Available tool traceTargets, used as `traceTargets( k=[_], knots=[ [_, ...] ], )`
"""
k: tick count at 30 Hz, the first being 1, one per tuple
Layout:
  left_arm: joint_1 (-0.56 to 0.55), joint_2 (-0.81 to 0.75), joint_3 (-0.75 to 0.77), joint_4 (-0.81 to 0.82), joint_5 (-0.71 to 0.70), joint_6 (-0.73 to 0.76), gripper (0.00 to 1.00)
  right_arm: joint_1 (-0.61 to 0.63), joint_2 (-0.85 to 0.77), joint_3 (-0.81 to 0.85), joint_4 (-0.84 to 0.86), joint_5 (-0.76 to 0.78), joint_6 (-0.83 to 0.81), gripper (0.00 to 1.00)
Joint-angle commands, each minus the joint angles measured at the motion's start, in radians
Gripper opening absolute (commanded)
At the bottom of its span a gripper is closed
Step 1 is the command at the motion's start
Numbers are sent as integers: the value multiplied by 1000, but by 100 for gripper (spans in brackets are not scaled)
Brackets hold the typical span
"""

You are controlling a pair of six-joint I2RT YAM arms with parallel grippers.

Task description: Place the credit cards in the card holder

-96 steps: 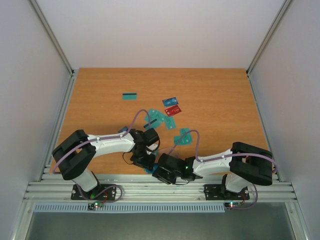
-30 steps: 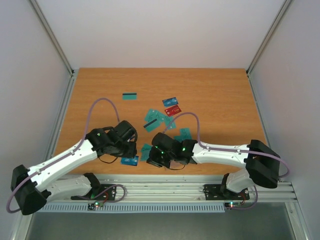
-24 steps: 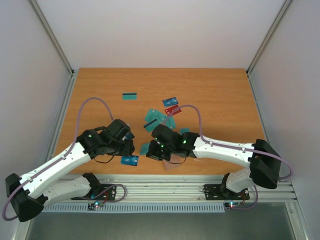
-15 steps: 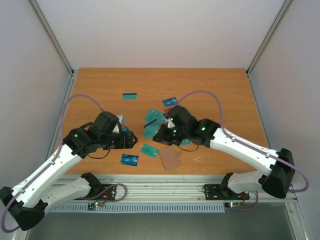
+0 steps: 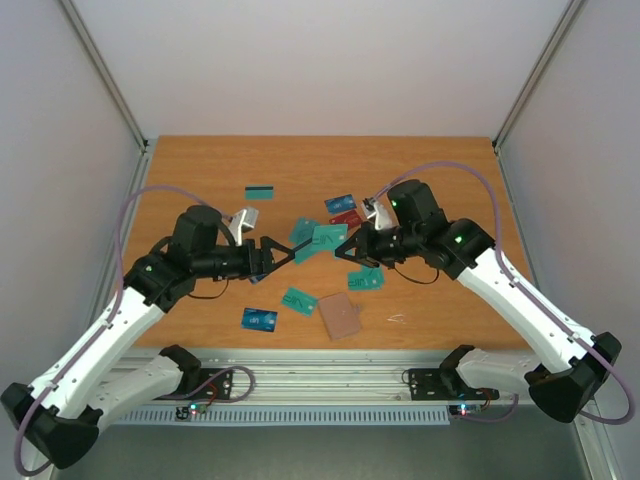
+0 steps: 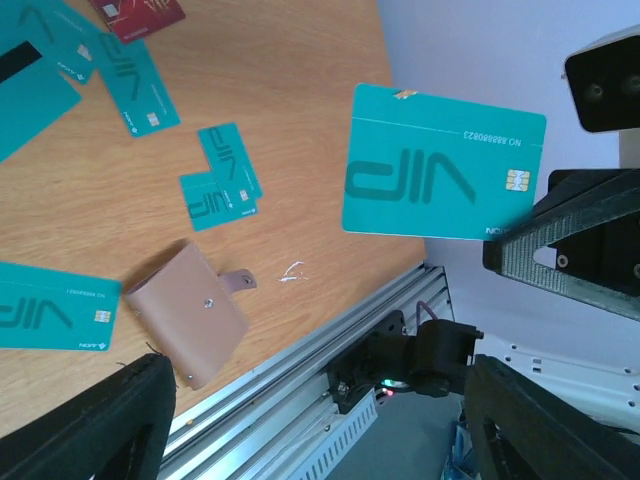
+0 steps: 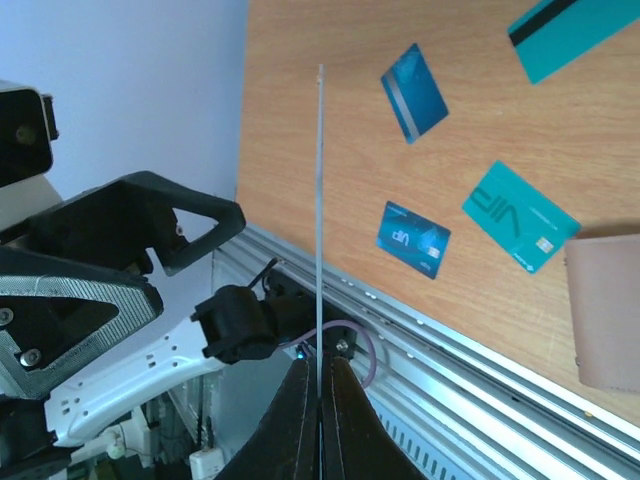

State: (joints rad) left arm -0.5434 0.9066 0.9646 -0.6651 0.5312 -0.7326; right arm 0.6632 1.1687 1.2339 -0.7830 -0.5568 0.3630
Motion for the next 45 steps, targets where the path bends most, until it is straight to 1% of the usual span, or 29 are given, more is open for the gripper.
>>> traceTargets(
  k=[1,4,6,10,12,15,16,18,19,20,22,25,27,30,33,38,41,45],
  knots=[
    [7,11,-52,79,37,-82,78,-32,13,-11,-72,5,-17,1],
    [-8,45,-73,21,4,-83,75,-79,7,-56,-127,52,-22,1],
    [-37,73,-75,-10,-33,-73,75,-114,1,-107,-147,63,-20,1],
    [-153,141,-45,-72,-163,-61,73,-150,-12,-200,-171,64,-36,1],
    [-203,170,-44,-44,-193,-85,72,-151,-29,-206,-186,55,-86,1],
    [-237,197,-52,72,-190,-110,73,-153,-47,-172,-221,11,-190,1],
    [-237,210,-44,118,-174,-103,75,-153,-45,-146,-248,-9,-226,1],
    [-230,245,15,130,-140,-45,78,-152,-40,-86,-317,-21,-309,1],
    [-223,269,50,125,-111,26,79,-152,-41,-62,-351,-27,-341,1],
    [-215,293,80,110,-80,67,80,-152,-45,-45,-389,-32,-399,1],
    [-191,327,114,116,10,141,80,-153,-60,-17,-428,-55,-442,1],
    [-138,314,85,245,136,162,80,-153,-82,3,-451,-119,-483,1],
    [-100,302,88,297,204,174,80,-152,-86,18,-468,-154,-495,1],
    [-70,315,124,310,308,216,80,-153,-98,39,-476,-201,-500,1],
    [-64,347,176,260,382,273,79,-153,-110,71,-472,-220,-514,1],
    [-56,358,208,300,454,272,79,-152,-85,108,-453,-311,-548,2],
    [-45,359,211,367,500,221,77,-152,-46,142,-474,-369,-577,2],
    [-26,365,241,382,537,207,74,-152,-16,186,-493,-425,-603,2]
  ],
)
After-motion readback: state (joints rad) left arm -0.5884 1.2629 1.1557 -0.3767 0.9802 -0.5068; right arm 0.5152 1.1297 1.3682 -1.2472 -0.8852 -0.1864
